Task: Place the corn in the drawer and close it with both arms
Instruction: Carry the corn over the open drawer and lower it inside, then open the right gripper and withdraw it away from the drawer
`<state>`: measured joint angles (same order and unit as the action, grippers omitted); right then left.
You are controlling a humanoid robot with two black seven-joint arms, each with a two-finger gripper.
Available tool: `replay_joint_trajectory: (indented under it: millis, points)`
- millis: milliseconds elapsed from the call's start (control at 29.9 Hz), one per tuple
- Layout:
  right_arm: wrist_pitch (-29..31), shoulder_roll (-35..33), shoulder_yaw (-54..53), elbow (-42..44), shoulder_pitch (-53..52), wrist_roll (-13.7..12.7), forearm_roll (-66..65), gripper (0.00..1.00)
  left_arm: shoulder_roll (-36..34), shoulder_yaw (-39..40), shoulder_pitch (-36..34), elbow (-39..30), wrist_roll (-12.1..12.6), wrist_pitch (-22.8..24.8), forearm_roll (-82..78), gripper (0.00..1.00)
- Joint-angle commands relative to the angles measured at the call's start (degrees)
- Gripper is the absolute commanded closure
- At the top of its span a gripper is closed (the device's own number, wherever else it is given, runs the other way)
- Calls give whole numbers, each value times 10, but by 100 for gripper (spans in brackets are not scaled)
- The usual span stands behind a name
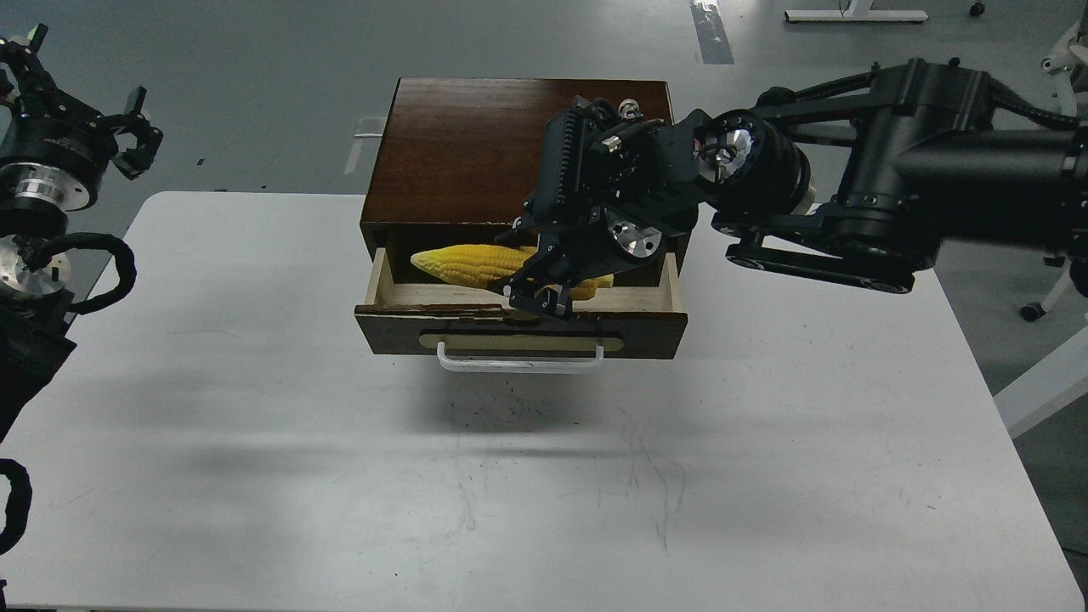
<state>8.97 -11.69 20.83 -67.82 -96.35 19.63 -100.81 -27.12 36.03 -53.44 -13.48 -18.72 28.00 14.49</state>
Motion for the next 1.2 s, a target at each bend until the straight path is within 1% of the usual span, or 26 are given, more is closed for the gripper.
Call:
replay_joint_trajectory:
  millis: [0, 100, 167, 267, 301, 334, 368, 401, 434, 501, 568, 635, 702, 735, 768, 835, 869, 902, 969, 1036, 1103, 1136, 1169]
  points:
    - [0, 0, 0, 1, -3, 0, 1, 31, -8, -1, 0, -1, 2, 0, -5, 2]
    - [0, -1, -3, -1, -10, 0, 8, 31, -7, -17, 1, -2, 4, 0, -9, 3]
    - [0, 0, -3, -1, -12, -2, 8, 31, -8, -32, 0, -2, 2, 0, -9, 3]
    - [0, -3, -16, 15, -21, -3, 18, 30, -10, -45, -1, -3, 1, 0, -9, 4]
    - [-1, -6, -29, 28, -21, -3, 31, 29, -11, -46, -3, -3, 1, 0, -11, 7]
    - [-1, -10, -48, 36, -18, -3, 57, 23, -14, -47, -4, -3, 1, 0, -15, 11]
    - [-1, -10, -48, 36, -18, -3, 57, 22, -14, -47, -4, -3, 1, 0, -15, 11]
    - [1, -19, -66, 37, -16, -6, 97, 14, -24, -47, -4, -3, 0, 0, -24, 14]
    - [2, -37, -79, 37, -15, -7, 141, 8, -30, -48, -6, -4, -1, 0, -41, 15]
    - [2, -66, -90, 37, -12, -11, 209, 7, -32, -47, -8, -4, -5, 0, -81, 15]
    - [2, -82, -98, 39, -8, -13, 248, 6, -31, -47, -9, -4, -6, 0, -103, 15]
    - [2, -114, -116, 50, 6, -14, 297, 4, -30, -47, -11, -5, -11, 0, -124, 15]
    - [-4, -160, -154, 53, 37, -13, 334, 2, -31, -52, -29, -18, -15, 0, -152, 15]
    - [-4, -170, -164, 54, 46, -13, 342, 2, -33, -56, -36, -26, -15, 0, -164, 16]
    - [-3, -187, -188, 57, 62, -14, 351, 1, -38, -64, -51, -55, -16, 0, -198, 16]
    - [-2, -199, -207, 62, 80, -14, 369, 1, -42, -64, -61, -88, -16, 0, -233, 16]
    - [-2, -208, -227, 78, 101, -14, 400, 1, -49, -65, -68, -120, -16, 0, -265, 16]
    - [-1, -210, -235, 87, 111, -14, 419, 1, -50, -66, -70, -137, -16, 0, -281, 16]
    - [-6, -213, -248, 125, 142, -10, 476, 0, -53, -65, -83, -201, -16, 0, -356, 16]
    - [-8, -213, -255, 145, 151, -6, 497, 0, -54, -64, -87, -235, -16, 0, -393, 16]
    - [-7, -214, -285, 188, 175, -6, 565, 0, -53, -64, -97, -304, -16, 0, -457, 16]
    - [-6, -212, -293, 201, 184, -6, 588, 0, -52, -64, -99, -323, -15, 0, -475, 16]
    - [-3, -208, -307, 224, 200, -6, 636, 0, -52, -64, -104, -361, -16, 0, -517, 16]
